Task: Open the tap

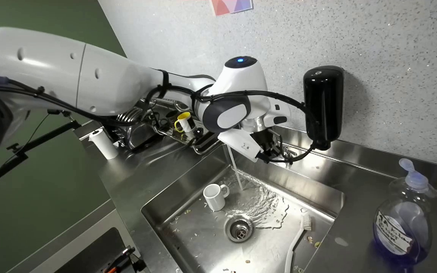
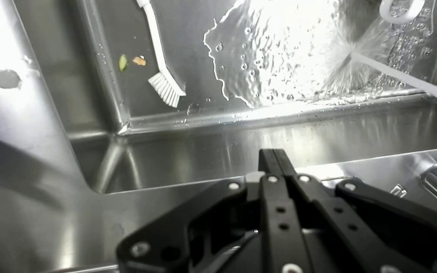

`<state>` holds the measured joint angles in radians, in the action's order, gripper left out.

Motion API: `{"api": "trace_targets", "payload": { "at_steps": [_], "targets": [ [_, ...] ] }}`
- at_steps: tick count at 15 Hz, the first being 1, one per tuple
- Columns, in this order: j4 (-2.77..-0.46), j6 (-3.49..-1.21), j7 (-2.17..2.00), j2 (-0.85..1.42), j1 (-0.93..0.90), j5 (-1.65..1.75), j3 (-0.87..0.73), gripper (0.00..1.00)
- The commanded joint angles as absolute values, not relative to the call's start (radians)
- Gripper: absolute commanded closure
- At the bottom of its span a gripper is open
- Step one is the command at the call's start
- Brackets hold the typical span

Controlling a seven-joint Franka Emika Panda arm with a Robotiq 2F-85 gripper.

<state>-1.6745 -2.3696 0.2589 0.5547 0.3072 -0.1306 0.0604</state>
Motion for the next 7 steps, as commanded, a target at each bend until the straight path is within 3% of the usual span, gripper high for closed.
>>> {"api": "trace_targets", "payload": {
  "at_steps": [1, 7],
  "targets": [
    [-1.801, -2.361, 0.261, 0.442, 0.278, -0.136, 0.021, 1.0],
    [-1.87, -2.382, 0.246, 0.385, 0.246, -0.131, -0.014, 1.0]
  ]
}}
